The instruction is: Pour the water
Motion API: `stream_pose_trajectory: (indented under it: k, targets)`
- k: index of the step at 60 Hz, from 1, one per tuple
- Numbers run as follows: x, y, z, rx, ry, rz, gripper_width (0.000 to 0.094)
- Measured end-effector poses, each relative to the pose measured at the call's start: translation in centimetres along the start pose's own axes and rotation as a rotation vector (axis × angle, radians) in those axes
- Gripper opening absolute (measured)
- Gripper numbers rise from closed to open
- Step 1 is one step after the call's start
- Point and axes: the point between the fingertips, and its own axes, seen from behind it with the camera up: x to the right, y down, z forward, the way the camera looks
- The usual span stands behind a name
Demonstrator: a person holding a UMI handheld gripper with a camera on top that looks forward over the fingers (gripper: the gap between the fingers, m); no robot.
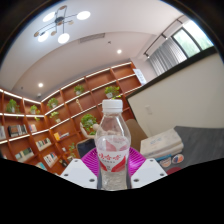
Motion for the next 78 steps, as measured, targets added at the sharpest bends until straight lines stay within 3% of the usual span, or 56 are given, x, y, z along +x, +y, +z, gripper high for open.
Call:
stream_pose_trajectory:
  k: [9, 22, 38, 43, 54, 59, 64, 78]
  targets:
    - [8.2, -1.8, 1.0, 0.003, 0.197, -0.336, 0.0364]
    - [17.5, 2.4, 3.9, -0.09, 0.341, -0.483, 0.0363]
    - [20.6, 6.8, 5.5, -0.099, 0.334, -0.44, 0.0381]
    - [20.8, 6.4, 5.1, -0.066, 0.333, -0.402, 0.0394]
    - [21.1, 6.6, 5.0, -0.065, 0.336, -0.347, 0.057]
    - [20.0, 7.8, 4.9, -0.11, 0.286, -0.338, 0.0743]
    - [19.3, 8.4, 4.2, -0.12, 0.267, -0.33, 0.0858]
    - [15.5, 9.3, -2.7, -0.165, 0.221, -0.409, 0.0871]
